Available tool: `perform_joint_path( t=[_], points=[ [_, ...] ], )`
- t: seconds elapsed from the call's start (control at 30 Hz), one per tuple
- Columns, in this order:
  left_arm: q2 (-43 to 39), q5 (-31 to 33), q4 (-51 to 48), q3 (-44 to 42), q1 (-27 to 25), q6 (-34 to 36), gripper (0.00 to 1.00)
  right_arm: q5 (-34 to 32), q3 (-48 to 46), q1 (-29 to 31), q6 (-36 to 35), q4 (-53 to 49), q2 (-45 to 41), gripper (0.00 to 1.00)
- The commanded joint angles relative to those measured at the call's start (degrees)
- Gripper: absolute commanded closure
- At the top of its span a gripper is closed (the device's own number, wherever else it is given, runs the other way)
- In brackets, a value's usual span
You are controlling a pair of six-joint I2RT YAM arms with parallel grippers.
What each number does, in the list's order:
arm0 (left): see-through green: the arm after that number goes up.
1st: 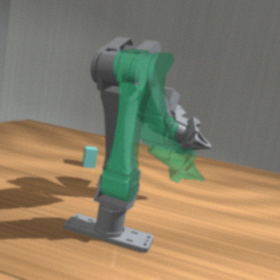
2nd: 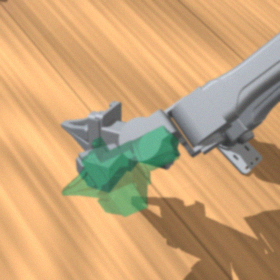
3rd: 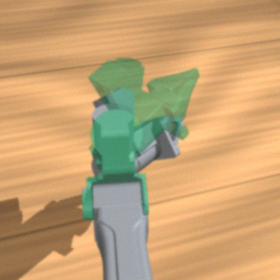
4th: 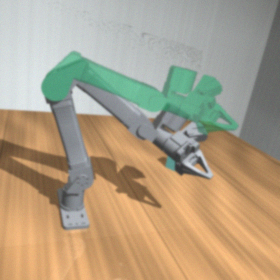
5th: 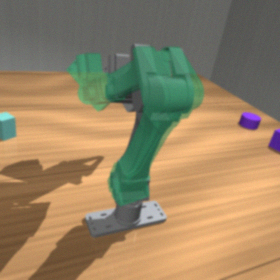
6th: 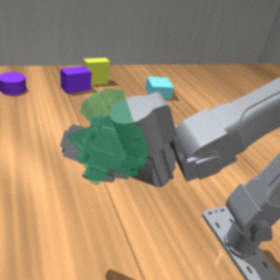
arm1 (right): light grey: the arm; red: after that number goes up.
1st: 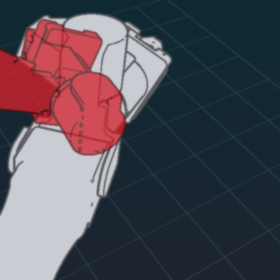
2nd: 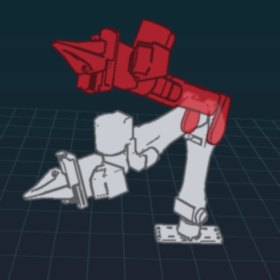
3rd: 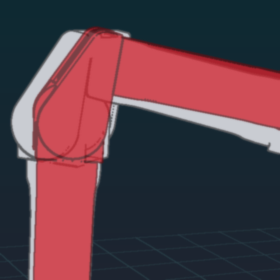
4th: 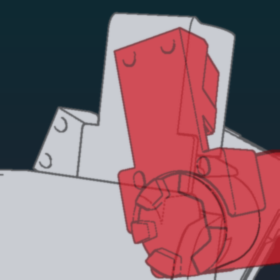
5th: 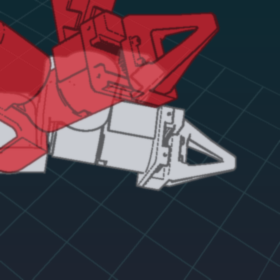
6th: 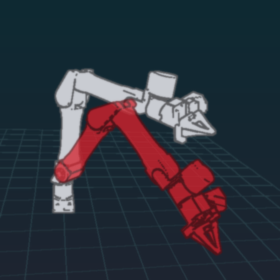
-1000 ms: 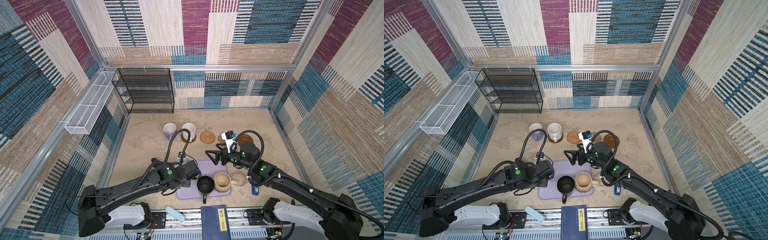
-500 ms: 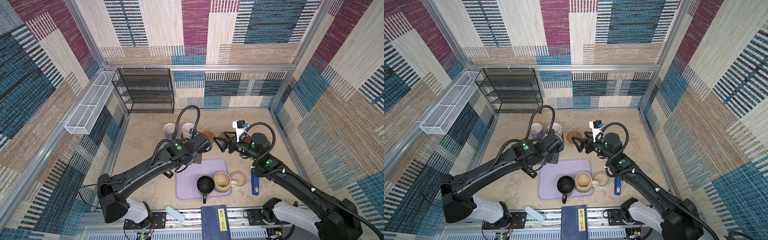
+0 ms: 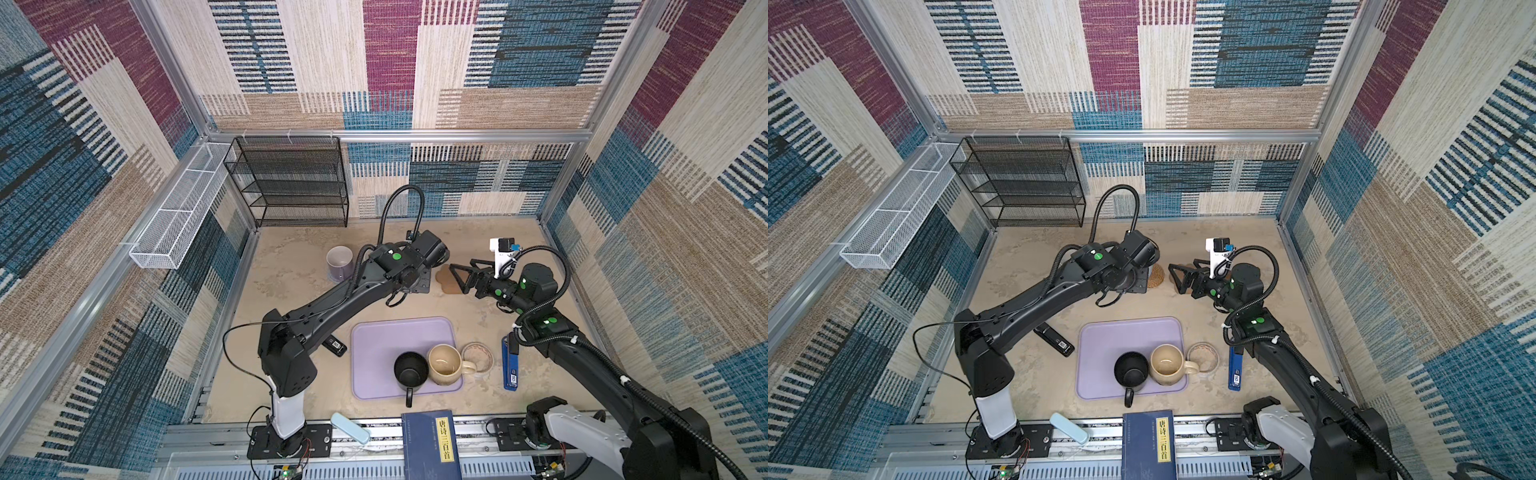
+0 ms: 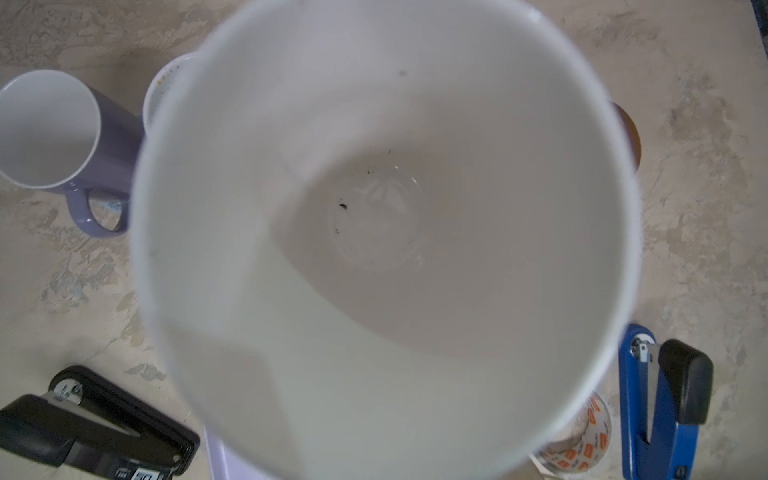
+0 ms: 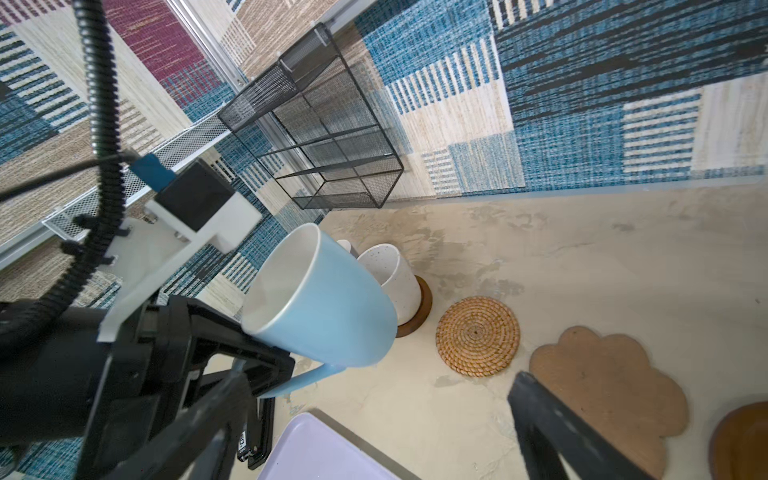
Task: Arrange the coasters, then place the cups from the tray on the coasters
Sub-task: 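Carry the light blue mug with the left gripper toward the cork flower coaster, then lower the light blue mug onto the woven round coaster and open the left gripper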
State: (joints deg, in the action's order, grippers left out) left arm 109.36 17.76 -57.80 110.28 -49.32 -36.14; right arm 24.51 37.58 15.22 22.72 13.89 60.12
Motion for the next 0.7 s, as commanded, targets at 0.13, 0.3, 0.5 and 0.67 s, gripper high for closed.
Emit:
perform_joint_path(
  t=[0.13, 0.3, 0.5, 0.67],
  points=[
    [9.69, -2.33, 1.32, 9.25, 3.38, 0.55, 1.00, 0.38, -0.70, -0.46, -1.32, 0.67, 0.96, 0.00],
    [16.84, -3.10, 0.10, 15.14, 4.17, -0.04, 1.00, -1.59, -1.28, -0.80, -2.81, -0.56, 0.75, 0.00],
    [22.98, -4.23, -0.93, 20.26, 5.67, -0.24, 1.00, 0.74, -1.77, -1.62, -3.43, 0.64, 2.82, 0.00],
    [25.17, -2.82, -1.95, 22.67, 5.91, 0.54, 1.00, 1.06, -1.65, -2.49, -2.94, 1.31, 5.25, 0.00]
  ],
)
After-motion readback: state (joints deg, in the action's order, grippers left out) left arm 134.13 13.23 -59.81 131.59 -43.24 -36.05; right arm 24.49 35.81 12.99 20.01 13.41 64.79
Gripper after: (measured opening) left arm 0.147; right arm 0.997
